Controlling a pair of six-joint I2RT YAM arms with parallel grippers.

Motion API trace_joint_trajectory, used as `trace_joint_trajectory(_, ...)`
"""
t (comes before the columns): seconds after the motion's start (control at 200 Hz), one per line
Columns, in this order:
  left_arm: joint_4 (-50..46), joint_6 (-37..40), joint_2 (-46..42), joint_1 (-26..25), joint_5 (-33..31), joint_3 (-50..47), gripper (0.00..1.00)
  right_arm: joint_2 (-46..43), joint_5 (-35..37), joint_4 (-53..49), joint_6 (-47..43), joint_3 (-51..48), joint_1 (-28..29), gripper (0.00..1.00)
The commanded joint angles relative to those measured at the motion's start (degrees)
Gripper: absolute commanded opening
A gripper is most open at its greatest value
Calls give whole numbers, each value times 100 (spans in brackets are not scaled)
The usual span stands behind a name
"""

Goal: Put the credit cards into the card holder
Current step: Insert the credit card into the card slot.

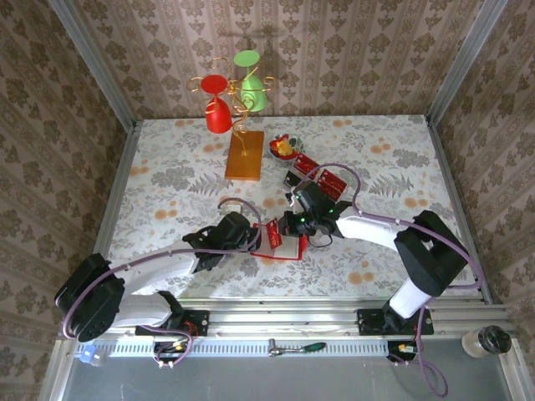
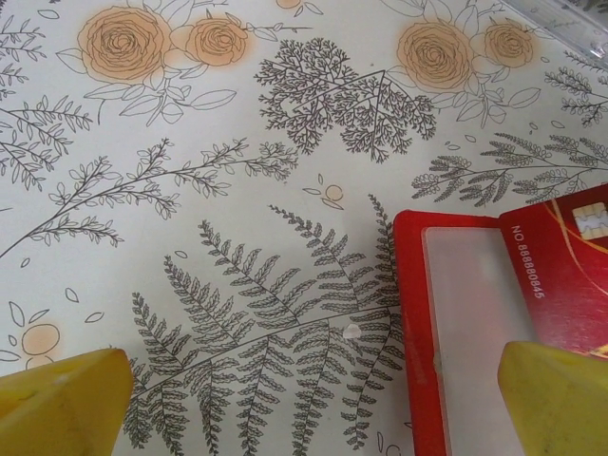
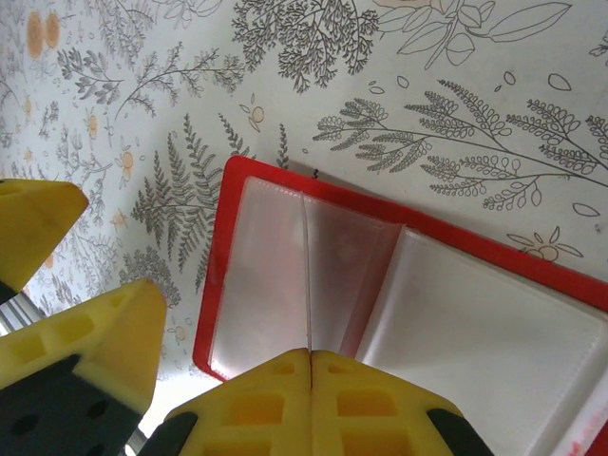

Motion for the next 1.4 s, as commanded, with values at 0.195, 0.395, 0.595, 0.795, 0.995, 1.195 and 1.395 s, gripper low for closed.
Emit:
trace_joint_trajectory(0.195, -93, 58, 256, 36, 61, 5, 100, 413, -132, 246, 107, 13, 34, 0)
trace_joint_trajectory(0.395, 18, 95, 460, 35, 98, 5, 100, 428, -124, 279, 134, -45, 34, 0)
trace_joint_trajectory(0.595, 108, 139, 705, 16, 127, 40, 100, 420, -120, 317, 160, -105, 33, 0)
trace_joint_trajectory(0.795, 91, 148, 884, -52, 25, 66, 100, 419, -141, 353, 177, -136, 34, 0)
trace_joint_trajectory(0.995, 22, 159, 1037, -131, -64, 97, 100, 409, -173, 396, 198, -152, 33, 0)
trace_joint_trajectory(1.195, -90, 105, 1146, -178, -194, 98, 100, 304, -246, 320, 157, -111, 21, 0)
trace_joint_trajectory(1.395, -194, -62, 1128, -224, -313, 20, 100, -304, -149, 348, 206, -283, -165, 0)
